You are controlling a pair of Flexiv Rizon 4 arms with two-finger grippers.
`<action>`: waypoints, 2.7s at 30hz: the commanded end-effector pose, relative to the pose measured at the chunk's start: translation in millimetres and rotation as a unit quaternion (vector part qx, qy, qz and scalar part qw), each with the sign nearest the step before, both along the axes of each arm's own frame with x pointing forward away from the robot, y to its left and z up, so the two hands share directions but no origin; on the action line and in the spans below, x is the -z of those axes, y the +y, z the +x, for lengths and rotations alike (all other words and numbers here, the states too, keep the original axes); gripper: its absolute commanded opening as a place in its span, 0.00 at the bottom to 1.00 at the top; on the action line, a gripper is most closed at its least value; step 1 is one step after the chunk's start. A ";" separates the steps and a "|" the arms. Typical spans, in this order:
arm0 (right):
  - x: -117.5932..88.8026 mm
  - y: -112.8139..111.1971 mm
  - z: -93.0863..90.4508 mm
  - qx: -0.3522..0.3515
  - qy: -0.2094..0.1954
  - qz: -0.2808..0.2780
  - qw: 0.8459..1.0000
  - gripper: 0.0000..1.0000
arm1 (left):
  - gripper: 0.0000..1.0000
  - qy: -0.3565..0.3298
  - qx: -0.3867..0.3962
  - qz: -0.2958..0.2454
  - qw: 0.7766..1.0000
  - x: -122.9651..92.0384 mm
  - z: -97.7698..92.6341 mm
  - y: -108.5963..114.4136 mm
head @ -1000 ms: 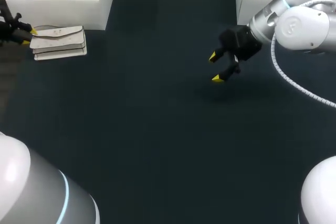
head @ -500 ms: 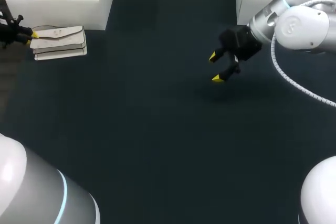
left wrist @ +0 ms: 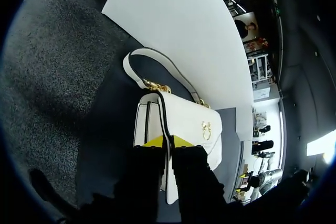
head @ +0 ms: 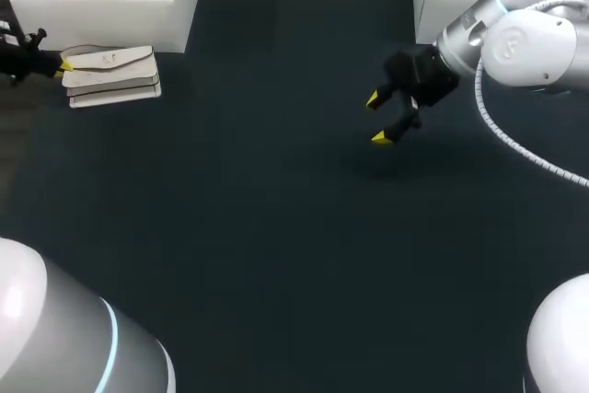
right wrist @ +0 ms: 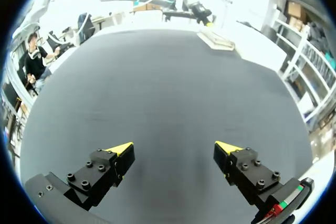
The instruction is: Pick up the bag, open it, inspect its contents, close it, and place it on the opposite side
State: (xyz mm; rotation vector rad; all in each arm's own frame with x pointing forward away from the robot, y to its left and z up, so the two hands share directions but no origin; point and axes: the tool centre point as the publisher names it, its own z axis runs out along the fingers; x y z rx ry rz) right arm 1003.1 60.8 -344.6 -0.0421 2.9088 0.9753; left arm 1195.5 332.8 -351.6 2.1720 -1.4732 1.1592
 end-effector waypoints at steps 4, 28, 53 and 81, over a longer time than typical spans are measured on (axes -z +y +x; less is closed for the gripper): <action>0.5 0.4 1.0 0.000 0.001 0.000 1.000 1.00 | 0.00 0.084 0.126 -0.022 0.988 5.6 -1.4 -17.0; 0.5 0.4 1.0 0.000 0.001 0.000 1.000 1.00 | 0.00 0.062 0.188 -0.039 0.980 3.2 -52.2 -131.6; 0.5 0.4 1.0 0.000 0.001 0.000 1.000 1.00 | 0.00 0.062 0.197 -0.053 0.977 -3.6 -71.9 -166.3; 0.5 0.4 1.0 0.000 0.001 0.000 1.000 1.00 | 0.00 0.049 0.186 -0.072 0.979 -5.0 -130.8 -257.2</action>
